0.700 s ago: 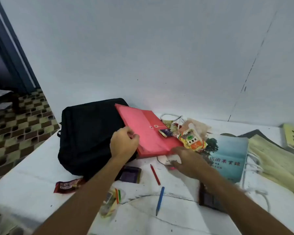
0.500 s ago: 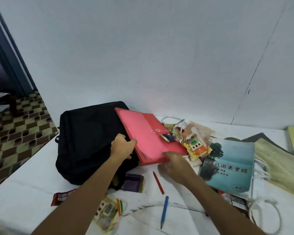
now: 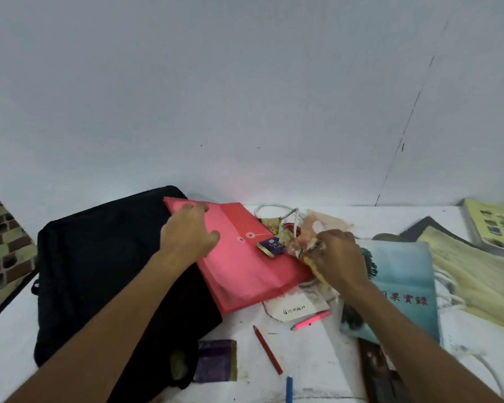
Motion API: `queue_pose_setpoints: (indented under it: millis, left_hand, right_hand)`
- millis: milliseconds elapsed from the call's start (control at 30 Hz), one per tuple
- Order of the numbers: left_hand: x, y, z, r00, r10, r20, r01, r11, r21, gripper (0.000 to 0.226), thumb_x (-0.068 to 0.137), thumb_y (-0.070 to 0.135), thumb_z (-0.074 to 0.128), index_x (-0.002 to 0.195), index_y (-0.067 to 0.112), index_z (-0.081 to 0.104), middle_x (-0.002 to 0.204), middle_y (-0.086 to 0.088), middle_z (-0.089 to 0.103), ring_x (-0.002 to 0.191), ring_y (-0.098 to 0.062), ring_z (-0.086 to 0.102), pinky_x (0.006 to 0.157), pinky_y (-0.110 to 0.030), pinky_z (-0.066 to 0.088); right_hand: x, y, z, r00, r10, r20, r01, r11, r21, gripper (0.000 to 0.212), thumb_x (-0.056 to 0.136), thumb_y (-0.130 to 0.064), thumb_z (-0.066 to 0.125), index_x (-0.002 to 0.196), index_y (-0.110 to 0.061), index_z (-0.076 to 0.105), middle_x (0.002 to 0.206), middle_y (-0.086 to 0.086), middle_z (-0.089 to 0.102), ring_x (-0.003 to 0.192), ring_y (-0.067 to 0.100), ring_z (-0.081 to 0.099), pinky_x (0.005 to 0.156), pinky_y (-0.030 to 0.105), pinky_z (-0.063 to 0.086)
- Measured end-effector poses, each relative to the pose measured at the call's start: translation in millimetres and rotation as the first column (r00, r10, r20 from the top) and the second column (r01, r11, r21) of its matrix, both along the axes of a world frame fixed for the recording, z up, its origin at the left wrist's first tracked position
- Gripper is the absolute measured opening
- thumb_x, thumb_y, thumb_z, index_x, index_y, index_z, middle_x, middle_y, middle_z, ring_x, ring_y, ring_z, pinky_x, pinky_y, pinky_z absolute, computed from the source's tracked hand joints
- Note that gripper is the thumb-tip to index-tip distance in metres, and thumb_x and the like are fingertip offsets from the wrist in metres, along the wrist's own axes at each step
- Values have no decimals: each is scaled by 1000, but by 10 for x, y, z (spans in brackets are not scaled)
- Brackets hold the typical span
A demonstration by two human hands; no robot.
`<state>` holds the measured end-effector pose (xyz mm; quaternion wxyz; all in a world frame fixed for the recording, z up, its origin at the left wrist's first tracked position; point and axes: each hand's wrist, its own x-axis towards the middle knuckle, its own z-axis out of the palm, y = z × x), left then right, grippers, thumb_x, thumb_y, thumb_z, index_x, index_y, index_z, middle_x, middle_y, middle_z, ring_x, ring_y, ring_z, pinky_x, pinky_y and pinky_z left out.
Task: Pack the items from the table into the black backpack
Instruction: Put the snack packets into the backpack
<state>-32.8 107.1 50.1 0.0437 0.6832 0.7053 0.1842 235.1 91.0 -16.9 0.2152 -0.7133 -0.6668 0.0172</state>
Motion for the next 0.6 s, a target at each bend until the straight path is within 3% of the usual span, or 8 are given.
queue_pose_setpoints:
  millis: [100,200,267,400,500,600]
  left_hand:
    - [319,102,-48,971,-229,71,230,973,-4,49,84,26,66,129,11,54,122,-7,60,112,-24,55,89,-33,43]
    - [674,271,-206,946,-313,85,322,937,-132,44,84,23,65,125,11,57,118,-8,62,105,-24,57,86,-31,45]
    - [863,394,-337,944,-323,58,328,918,-221,40,83,21,66,120,11,58,116,-9,63,100,-24,58,86,-34,50]
    - [1075,547,-556,952,-305,-30,287,922,-261,36,83,24,67,116,13,59,115,-8,62,103,-26,57,85,-38,51]
    - [1170,619,-712,958,-269,-102,236,938,-253,37,83,31,68,116,17,58,116,-6,60,108,-26,53,92,-43,47]
    - [1192,654,-788,958,-264,-108,229,938,-261,40,83,37,67,116,18,58,115,-5,60,110,-26,52,95,-45,44]
  right_hand:
    - [74,40,35,991,-112,77,126,971,-206,53,86,-42,61,126,-9,50,123,12,58,113,32,51,92,42,46]
    - [107,58,-27,990,-139,35,143,957,-253,43,86,-28,61,122,-9,47,113,11,61,100,29,58,79,36,48]
    - [146,75,-63,984,-164,-63,142,954,-263,34,83,-20,63,113,-10,52,106,10,63,89,26,58,67,30,43]
    - [253,106,-66,921,-197,-335,79,939,-334,9,78,-13,64,77,-11,55,80,8,61,69,22,56,54,26,39]
    - [348,77,-18,819,-186,-543,5,948,-318,10,79,-11,65,88,-9,62,84,8,63,74,21,58,58,25,41]
    - [447,37,-4,673,-210,-709,-39,947,-318,20,80,-11,68,99,-14,61,93,5,67,83,22,64,71,31,49]
